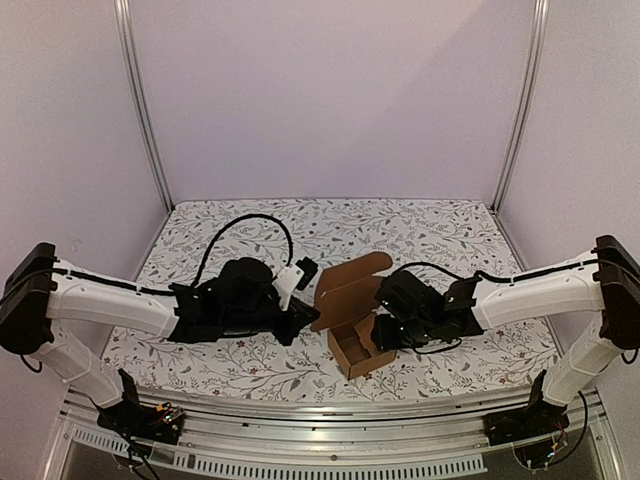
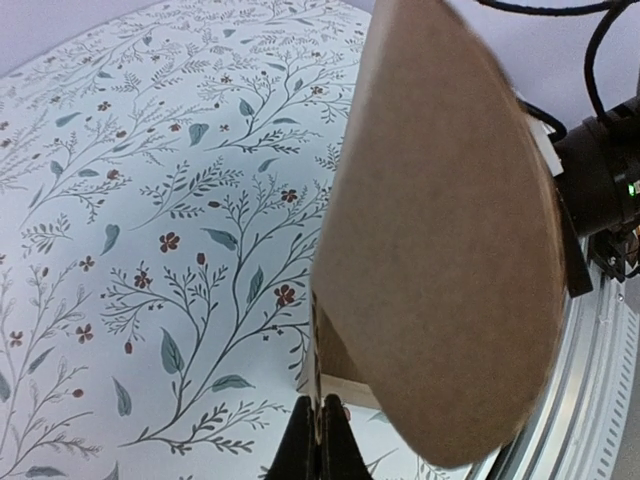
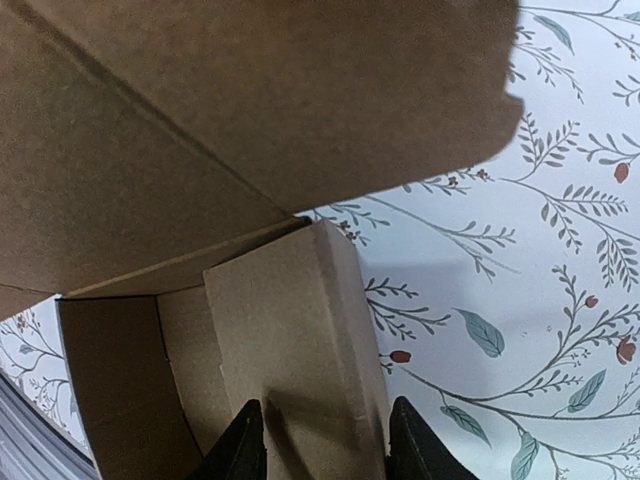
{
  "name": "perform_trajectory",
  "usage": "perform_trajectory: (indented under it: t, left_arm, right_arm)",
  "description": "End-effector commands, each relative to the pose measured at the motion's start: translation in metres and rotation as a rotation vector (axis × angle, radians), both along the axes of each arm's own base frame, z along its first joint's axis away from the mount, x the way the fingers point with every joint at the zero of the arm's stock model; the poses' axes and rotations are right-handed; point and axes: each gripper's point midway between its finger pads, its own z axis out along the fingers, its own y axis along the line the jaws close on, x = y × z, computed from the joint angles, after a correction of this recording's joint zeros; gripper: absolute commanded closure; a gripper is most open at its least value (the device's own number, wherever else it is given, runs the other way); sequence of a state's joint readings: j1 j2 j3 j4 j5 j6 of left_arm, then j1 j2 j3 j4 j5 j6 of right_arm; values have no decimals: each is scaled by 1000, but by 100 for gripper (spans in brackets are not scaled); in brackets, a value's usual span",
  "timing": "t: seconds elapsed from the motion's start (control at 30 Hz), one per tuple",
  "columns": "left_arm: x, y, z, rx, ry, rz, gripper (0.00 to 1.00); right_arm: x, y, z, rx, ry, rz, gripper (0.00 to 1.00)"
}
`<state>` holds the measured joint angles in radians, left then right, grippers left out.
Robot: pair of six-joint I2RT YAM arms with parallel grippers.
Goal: Fold the paper box
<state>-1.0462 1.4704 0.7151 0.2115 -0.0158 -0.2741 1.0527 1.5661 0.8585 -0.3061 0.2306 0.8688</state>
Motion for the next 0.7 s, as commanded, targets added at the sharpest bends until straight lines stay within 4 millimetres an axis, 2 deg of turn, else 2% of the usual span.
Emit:
perform_trajectory:
  t: [0.0,0.33,0.67]
  left_arm:
    - [-3,2,-11,65,69,46,100]
    - [-4,4,-15,58,206,117,100]
    - [-7,11,-42,33,431,142,100]
  right_arm:
    - [3,2,-3,-76,-24,33,63]
    - [-11,3,-14,-169,-21,111,100]
    - [-25,9,-10,-223,-91,223,100]
